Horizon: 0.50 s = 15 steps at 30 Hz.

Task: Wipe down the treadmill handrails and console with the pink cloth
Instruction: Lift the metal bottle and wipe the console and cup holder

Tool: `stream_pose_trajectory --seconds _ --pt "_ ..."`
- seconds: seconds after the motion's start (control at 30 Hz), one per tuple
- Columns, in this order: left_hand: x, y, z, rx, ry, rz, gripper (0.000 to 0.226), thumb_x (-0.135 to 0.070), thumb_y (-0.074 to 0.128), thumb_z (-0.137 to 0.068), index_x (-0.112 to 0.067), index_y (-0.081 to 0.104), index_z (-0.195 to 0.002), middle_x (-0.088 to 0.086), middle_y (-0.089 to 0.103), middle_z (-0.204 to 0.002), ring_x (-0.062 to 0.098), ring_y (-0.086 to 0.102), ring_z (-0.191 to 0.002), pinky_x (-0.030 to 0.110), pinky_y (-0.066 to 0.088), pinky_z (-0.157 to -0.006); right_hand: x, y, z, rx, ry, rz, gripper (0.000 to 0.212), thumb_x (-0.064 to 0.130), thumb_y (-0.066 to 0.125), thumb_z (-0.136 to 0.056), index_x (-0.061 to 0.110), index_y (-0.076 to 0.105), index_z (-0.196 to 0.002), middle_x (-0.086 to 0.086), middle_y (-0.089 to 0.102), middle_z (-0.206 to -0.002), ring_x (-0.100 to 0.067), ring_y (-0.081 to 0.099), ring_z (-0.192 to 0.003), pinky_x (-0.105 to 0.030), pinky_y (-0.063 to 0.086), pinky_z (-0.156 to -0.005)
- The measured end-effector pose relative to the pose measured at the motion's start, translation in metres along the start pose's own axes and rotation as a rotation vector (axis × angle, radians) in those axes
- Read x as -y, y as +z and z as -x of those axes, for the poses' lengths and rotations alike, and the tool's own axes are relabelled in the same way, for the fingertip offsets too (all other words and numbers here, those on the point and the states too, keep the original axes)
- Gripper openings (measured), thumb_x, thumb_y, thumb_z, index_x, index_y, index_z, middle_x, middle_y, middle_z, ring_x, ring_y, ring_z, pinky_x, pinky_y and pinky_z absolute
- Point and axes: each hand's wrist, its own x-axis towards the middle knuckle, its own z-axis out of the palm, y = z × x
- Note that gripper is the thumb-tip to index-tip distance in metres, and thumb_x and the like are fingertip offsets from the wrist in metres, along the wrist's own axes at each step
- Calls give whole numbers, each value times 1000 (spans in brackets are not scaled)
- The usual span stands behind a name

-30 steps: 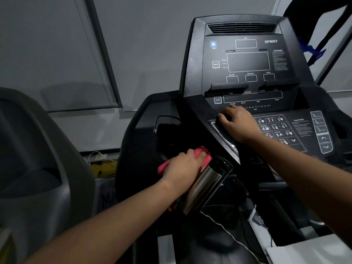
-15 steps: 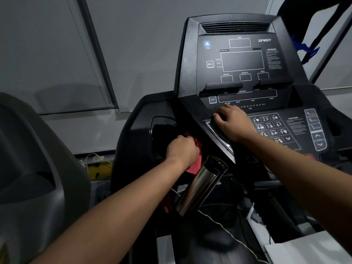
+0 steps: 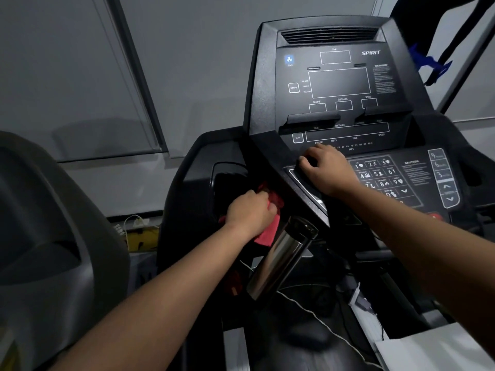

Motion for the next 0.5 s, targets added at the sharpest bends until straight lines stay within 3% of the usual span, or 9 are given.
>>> stream_pose_trajectory --seconds 0.1,0.3,0.5 --pt "1 -1 18 -47 164 -104 38 -40 37 -98 -16 58 -118 12 58 -109 32 60 -99 30 39 -69 0 0 1 2 -6 -5 28 30 49 -93 7 64 -92 -14 60 -95 -32 51 -97 -36 37 -83" --pt "32 0 46 -72 343 -225 49 -53 37 -96 -39 36 -143 2 53 -111 21 53 -101 31 42 -70 -3 1 -1 -4 -3 -15 29 31 50 -93 6 65 -90 -14 61 -95 -32 52 -97 -36 38 -82" --pt "67 -1 59 -199 265 -114 41 -51 47 -87 -37 61 -122 -8 49 -87 15 52 -90 25 34 -64 -2 0 0 -6 0 -30 30 31 49 -92 6 64 -89 -16 61 -94 -33 53 -95 -37 39 -82"
